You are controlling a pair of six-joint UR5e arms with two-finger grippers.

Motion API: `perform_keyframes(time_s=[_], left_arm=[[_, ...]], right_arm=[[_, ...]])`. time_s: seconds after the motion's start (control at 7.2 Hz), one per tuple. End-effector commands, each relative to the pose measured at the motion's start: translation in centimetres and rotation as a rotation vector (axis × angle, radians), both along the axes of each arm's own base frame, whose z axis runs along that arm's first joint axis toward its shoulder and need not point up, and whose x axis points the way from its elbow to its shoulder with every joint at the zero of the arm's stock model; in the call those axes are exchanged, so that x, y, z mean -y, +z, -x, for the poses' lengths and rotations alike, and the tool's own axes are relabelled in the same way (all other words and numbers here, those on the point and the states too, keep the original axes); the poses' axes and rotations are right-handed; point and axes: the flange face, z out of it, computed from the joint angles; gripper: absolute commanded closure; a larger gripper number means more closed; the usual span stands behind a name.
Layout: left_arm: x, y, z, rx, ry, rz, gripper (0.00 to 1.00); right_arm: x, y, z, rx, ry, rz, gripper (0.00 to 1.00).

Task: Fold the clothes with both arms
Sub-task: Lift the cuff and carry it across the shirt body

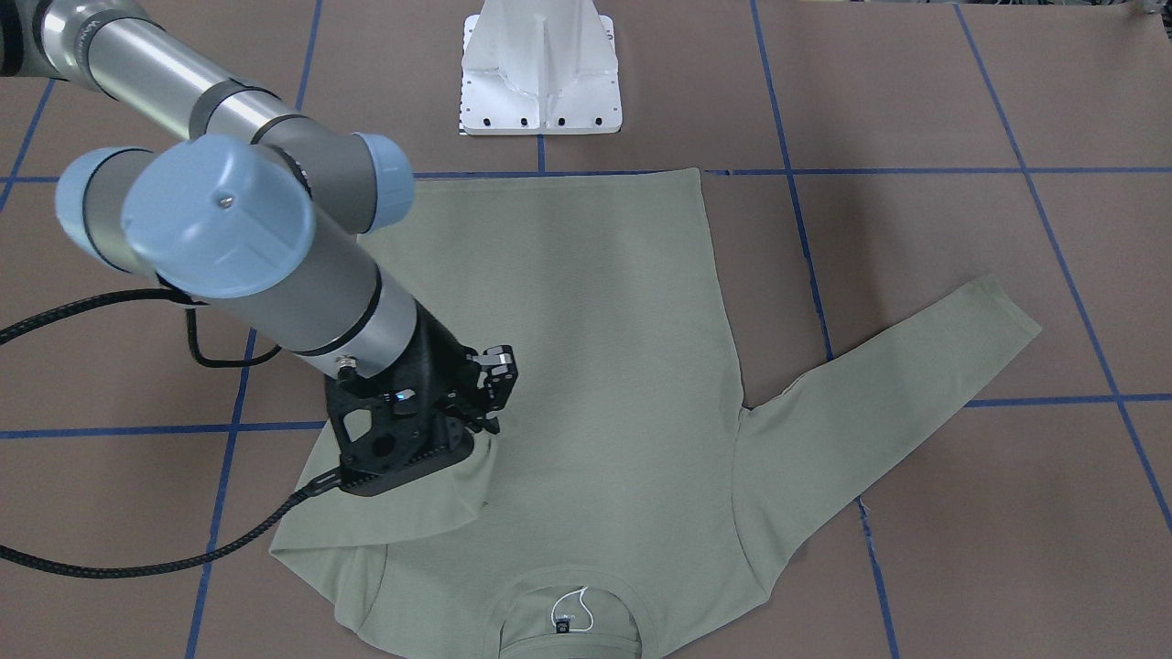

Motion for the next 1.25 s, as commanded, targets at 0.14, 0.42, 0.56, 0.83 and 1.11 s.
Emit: perform_keyframes(time_s=[0.14,0.42,0.56,0.83,1.11], left_arm=[[0.0,0.1,0.1,0.000,-0.002,0.002,0.00],[0.0,0.1,0.1,0.000,-0.002,0.002,0.00],[0.0,0.1,0.1,0.000,-0.002,0.002,0.00],[0.0,0.1,0.1,0.000,-0.002,0.002,0.00],[0.0,0.1,0.1,0.000,-0.002,0.003,0.00]], right_arm=[[-4.8,-8.8,7.2,0.021,0.008,-0.083,1.00],[-8.7,-9.1,12.2,0.006,-0.010,-0.095,1.00],[-9.8,-8.8,13.5,0.004,-0.029,-0.093,1.00],[-10.7,-6.8,17.1,-0.054,-0.019,-0.088,1.00],[-9.2,-4.1,21.2,-0.071,0.003,-0.106,1.00]])
